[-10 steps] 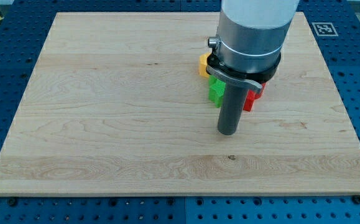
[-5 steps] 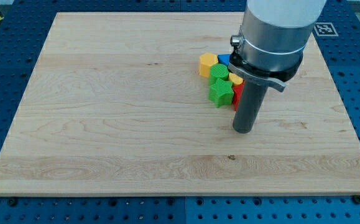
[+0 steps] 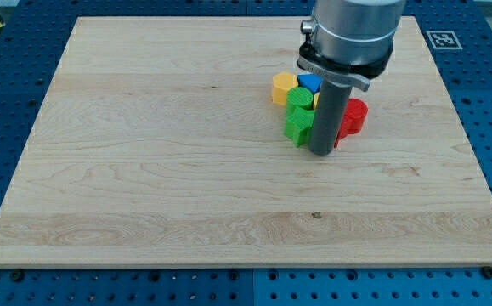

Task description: Separate the red star and red circle from the group of blocks

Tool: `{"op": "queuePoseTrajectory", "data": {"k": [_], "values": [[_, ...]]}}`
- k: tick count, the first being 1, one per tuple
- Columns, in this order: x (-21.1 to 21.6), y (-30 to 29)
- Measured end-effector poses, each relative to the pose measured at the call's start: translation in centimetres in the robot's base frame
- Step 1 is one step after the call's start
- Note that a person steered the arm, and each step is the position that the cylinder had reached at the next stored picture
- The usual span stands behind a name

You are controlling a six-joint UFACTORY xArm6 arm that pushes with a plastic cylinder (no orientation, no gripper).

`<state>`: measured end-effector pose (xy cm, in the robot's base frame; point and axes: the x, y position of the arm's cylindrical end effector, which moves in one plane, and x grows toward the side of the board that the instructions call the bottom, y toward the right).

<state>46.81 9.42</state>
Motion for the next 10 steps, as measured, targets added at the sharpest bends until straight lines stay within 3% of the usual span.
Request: {"op": "queuePoseTrajectory", "data": {"k": [3,5,7,10], "values": [[-1.5,4.8],[-1.6,3.6],[-6.5,3.1],[-7.9,6.1]]}}
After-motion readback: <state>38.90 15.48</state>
